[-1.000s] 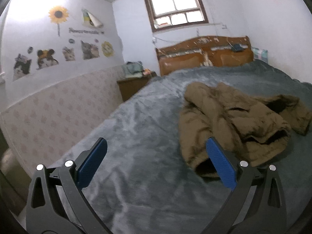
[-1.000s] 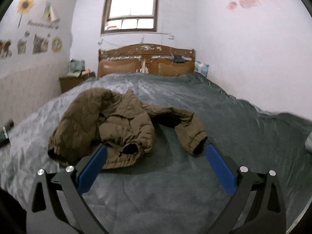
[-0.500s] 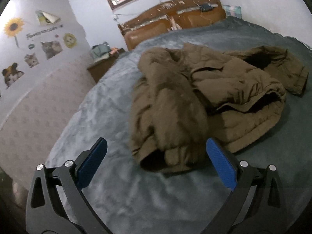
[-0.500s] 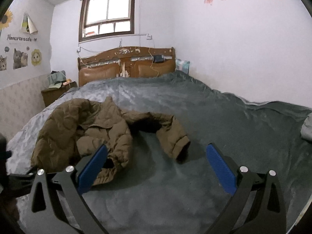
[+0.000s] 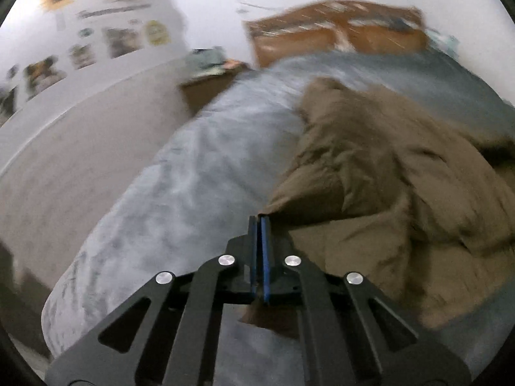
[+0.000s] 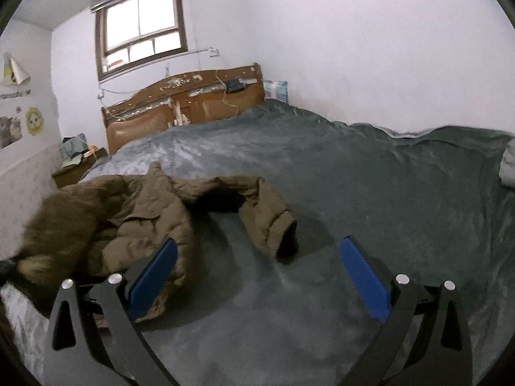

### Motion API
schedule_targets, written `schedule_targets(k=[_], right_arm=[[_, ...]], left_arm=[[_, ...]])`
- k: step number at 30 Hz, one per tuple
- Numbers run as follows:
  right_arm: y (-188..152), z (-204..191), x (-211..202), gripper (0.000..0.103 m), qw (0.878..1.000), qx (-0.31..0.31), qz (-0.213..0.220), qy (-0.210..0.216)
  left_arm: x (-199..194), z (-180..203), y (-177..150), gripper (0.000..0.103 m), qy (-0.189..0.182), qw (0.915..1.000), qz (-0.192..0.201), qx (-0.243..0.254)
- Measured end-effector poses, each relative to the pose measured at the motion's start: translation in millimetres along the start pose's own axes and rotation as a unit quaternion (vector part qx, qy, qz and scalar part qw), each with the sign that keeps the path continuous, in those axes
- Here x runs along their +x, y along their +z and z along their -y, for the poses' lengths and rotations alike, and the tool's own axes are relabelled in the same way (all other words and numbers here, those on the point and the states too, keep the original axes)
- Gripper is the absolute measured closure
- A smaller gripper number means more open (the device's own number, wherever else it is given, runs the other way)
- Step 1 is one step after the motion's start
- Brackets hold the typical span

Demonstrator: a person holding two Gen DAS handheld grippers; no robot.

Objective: Fold large clothes

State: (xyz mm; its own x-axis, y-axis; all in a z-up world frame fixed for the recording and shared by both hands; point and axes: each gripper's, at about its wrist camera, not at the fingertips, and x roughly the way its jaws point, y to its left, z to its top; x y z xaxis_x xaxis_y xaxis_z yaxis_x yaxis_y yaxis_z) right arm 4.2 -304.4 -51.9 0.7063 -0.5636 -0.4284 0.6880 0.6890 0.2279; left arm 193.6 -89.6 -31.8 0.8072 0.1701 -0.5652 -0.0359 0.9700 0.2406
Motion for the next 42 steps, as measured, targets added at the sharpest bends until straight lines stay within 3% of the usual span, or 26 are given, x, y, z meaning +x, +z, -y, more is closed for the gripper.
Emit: schedule_targets(k=[3,6,8,9,12,13,15,17,19,21,25,26,27,28,29,31,33,35,36,38,39,40,42], right_arm=[[-4,3,33,0.002,0.999,-0.02,-0.023,-0.017],[-4,11,65,0.002,0.998,-0.036,-0.054,-0.019],[-5,20,87,0.002,0.996,-0.036,-0.075,-0.022],[-5,24,95,0.002,0.996,-0.035,-0.08,-0.026],[-10,32,126,0.002,0.991,-0.053,-0.105,-0.064],[-12,35,136,0.002,0.989,-0.058,-0.116,-0.073],[-16,40,150,0.002,0.987,-0.057,-0.127,-0.076],[-16,43,158,0.002,0.988,-0.048,-0.131,-0.062],[-14,45,165,0.002,0.989,-0.034,-0.136,-0.04],[-13,43,174,0.002,0.99,-0.024,-0.138,-0.021],[-4,34,195,0.004,0.99,-0.025,-0.138,-0.021],[-2,31,203,0.011,0.99,-0.022,-0.139,-0.015],[-2,31,210,0.039,0.989,-0.015,-0.147,-0.008],[-2,32,216,0.08,0.987,-0.007,-0.158,-0.002],[-3,34,221,0.09,0.985,0.005,-0.17,0.008],[-6,37,228,0.093,0.984,0.018,-0.178,0.014],[-4,38,224,0.096,0.987,-0.012,-0.162,-0.019],[7,45,205,0.096,0.986,-0.056,-0.097,-0.124],[15,47,194,0.095,0.976,-0.086,-0.056,-0.19],[20,50,187,0.088,0.963,-0.098,-0.034,-0.25],[18,51,188,0.072,0.957,-0.094,-0.041,-0.271],[15,52,191,0.037,0.954,-0.09,-0.051,-0.283],[12,48,189,0.013,0.959,-0.087,-0.075,-0.26]], left_arm=[[15,-57,9,0.102,0.047,0.9972,0.004,-0.058],[44,-122,-1,0.102,0.111,0.9866,-0.018,-0.119],[67,-157,-18,0.102,0.184,0.97,-0.039,-0.154],[81,-181,-33,0.102,0.206,0.9579,-0.074,-0.186],[106,-224,-72,0.102,0.227,0.9264,-0.143,-0.264],[109,-232,-82,0.102,0.239,0.9187,-0.156,-0.274],[103,-240,-87,0.1,0.246,0.9138,-0.154,-0.284],[82,-229,-76,0.09,0.234,0.9234,-0.121,-0.28],[58,-215,-59,0.044,0.217,0.9396,-0.073,-0.255],[33,-191,-44,0.025,0.207,0.9529,-0.025,-0.221],[13,-142,-30,0.02,0.163,0.9723,0.001,-0.167],[10,-126,-28,0.019,0.148,0.978,0.003,-0.147],[8,-116,-27,0.016,0.137,0.9817,0.005,-0.132],[6,-97,-24,0.013,0.116,0.9874,0.006,-0.108],[4,-88,-24,0.011,0.103,0.9899,0.005,-0.098],[4,-70,-21,0.011,0.073,0.9942,-0.001,-0.079],[4,-56,-22,0.01,0.038,0.9964,-0.008,-0.075],[11,-48,-20,0.01,0.016,0.9971,-0.012,-0.074],[7,-40,-21,0.01,0.006,0.9976,-0.015,-0.067],[17,-29,-20,0.01,0.003,0.9984,-0.014,-0.054],[14,-22,-19,0.01,-0.005,0.9988,-0.01,-0.048],[17,-19,-17,0.01,-0.012,0.9989,-0.004,-0.046],[6,-9,-15,0.01,-0.03,0.9988,0.019,-0.033]])
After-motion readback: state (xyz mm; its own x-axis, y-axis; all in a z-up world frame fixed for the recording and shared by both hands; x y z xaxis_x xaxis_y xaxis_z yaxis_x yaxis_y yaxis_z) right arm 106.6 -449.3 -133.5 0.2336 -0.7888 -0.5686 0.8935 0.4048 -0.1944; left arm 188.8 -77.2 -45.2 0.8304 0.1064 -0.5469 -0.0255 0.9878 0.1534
